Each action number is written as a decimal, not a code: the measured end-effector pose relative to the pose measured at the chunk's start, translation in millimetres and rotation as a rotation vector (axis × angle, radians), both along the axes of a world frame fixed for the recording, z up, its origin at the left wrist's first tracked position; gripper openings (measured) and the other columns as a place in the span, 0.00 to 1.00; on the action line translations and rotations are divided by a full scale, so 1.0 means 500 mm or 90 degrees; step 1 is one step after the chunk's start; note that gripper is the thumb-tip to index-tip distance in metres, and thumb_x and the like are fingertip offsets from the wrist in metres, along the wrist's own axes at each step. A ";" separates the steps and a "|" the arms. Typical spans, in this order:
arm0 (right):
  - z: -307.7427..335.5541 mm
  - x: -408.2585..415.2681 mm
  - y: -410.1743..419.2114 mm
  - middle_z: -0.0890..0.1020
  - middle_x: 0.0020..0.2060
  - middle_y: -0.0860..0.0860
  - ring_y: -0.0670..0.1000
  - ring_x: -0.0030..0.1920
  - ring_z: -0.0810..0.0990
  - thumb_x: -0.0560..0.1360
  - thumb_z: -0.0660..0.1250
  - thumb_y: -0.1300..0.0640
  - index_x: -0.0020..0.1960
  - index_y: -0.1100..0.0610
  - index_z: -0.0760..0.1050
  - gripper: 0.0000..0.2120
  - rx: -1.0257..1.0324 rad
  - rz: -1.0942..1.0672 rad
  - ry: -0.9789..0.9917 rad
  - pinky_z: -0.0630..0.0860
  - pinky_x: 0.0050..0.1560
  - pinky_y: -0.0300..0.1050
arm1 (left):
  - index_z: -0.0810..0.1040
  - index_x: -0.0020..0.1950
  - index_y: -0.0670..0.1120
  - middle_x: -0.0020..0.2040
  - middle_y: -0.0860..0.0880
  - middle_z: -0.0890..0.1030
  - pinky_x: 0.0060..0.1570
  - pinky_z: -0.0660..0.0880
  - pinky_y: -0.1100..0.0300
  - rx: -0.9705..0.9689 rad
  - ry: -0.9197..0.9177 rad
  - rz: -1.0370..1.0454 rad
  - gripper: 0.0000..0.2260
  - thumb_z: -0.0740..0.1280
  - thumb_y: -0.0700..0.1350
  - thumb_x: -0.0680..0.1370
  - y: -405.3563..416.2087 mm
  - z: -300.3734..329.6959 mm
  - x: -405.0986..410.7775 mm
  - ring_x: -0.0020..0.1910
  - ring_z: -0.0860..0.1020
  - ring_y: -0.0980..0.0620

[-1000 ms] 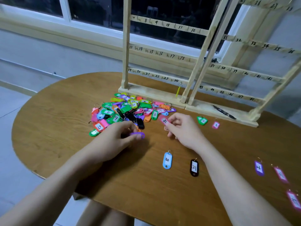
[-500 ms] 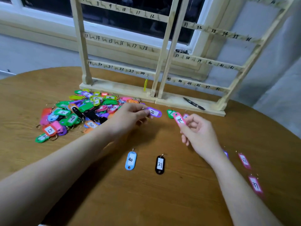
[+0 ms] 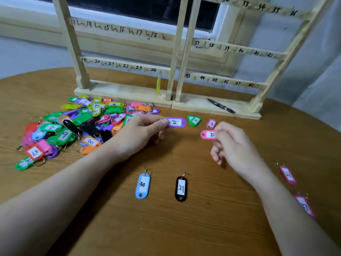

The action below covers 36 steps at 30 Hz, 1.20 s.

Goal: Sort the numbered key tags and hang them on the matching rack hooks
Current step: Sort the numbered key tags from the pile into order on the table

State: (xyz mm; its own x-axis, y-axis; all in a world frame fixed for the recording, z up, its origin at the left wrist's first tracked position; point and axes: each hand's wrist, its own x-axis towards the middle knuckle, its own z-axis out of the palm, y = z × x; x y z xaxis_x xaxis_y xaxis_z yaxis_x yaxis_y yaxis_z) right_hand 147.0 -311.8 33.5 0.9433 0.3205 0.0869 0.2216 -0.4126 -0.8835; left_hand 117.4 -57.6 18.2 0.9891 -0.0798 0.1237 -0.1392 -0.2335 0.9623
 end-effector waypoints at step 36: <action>0.027 0.014 -0.052 0.86 0.40 0.50 0.44 0.35 0.80 0.79 0.70 0.62 0.56 0.52 0.77 0.09 -0.051 -0.044 -0.006 0.75 0.36 0.41 | 0.82 0.63 0.58 0.51 0.56 0.75 0.52 0.70 0.66 0.386 -0.042 -0.096 0.15 0.73 0.51 0.77 -0.033 -0.008 0.020 0.48 0.76 0.60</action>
State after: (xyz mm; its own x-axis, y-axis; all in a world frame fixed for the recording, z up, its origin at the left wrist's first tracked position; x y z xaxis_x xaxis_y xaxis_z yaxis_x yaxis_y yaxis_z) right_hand 153.9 -337.6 46.8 0.9628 0.2603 0.0722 0.1975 -0.4961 -0.8455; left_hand 127.5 -73.9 14.0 0.9532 -0.2934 0.0736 -0.2685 -0.7087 0.6524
